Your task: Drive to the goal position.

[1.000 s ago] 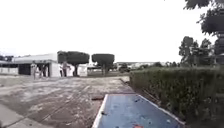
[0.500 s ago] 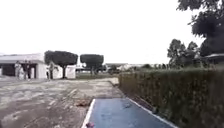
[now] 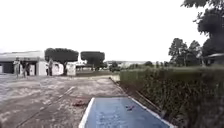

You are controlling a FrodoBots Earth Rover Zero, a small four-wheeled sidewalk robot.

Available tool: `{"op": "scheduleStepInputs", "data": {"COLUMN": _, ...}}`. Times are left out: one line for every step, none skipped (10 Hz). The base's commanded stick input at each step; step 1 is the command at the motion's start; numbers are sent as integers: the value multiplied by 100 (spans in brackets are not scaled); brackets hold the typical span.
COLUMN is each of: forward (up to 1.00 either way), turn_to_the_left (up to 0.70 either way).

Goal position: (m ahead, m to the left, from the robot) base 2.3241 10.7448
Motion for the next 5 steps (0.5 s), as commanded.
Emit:
{"op": "scheduleStepInputs", "data": {"forward": 50, "turn_to_the_left": 0}}
{"op": "scheduleStepInputs", "data": {"forward": 50, "turn_to_the_left": 0}}
{"op": "scheduleStepInputs", "data": {"forward": 50, "turn_to_the_left": 0}}
{"op": "scheduleStepInputs", "data": {"forward": 50, "turn_to_the_left": 0}}
{"op": "scheduleStepInputs", "data": {"forward": 50, "turn_to_the_left": 0}}
